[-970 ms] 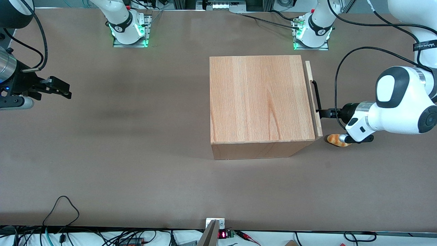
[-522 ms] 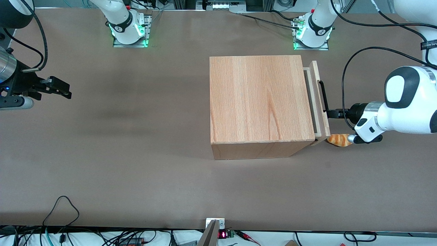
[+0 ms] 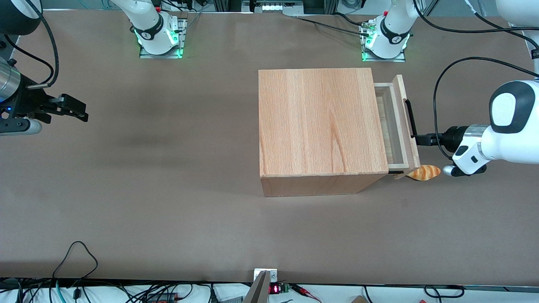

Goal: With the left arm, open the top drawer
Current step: 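Pull the handle with the left gripper, sliding the drawer out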

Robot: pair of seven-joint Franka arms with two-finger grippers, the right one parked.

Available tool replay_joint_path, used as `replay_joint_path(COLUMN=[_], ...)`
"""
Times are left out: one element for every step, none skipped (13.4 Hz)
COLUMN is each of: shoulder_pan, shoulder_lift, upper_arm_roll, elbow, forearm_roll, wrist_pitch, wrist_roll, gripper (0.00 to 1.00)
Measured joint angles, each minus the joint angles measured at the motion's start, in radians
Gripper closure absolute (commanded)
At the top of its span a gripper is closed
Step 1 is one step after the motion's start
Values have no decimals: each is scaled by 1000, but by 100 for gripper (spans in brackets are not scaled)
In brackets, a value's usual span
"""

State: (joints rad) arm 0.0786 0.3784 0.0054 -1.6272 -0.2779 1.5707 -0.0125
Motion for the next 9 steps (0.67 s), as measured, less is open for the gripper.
replay_joint_path(shoulder_pan=[6, 13, 20, 29, 38, 48, 57, 65, 73], shoulder_lift=[-1, -2, -3, -4, -5, -5, -6, -6, -6], upper_arm_roll=[0, 0, 0, 1, 1, 1, 2, 3, 3], elbow=[0, 1, 4, 7, 9, 10, 10, 11, 11], forearm_roll=[0, 1, 1, 1, 1, 2, 7, 11, 14], wrist_pitch=[-2, -4, -5, -6, -6, -6, -6, -6, -6], wrist_roll=[0, 0, 1, 8, 18, 24, 30, 36, 41], gripper=[0, 0, 0, 0, 0, 0, 0, 0, 0])
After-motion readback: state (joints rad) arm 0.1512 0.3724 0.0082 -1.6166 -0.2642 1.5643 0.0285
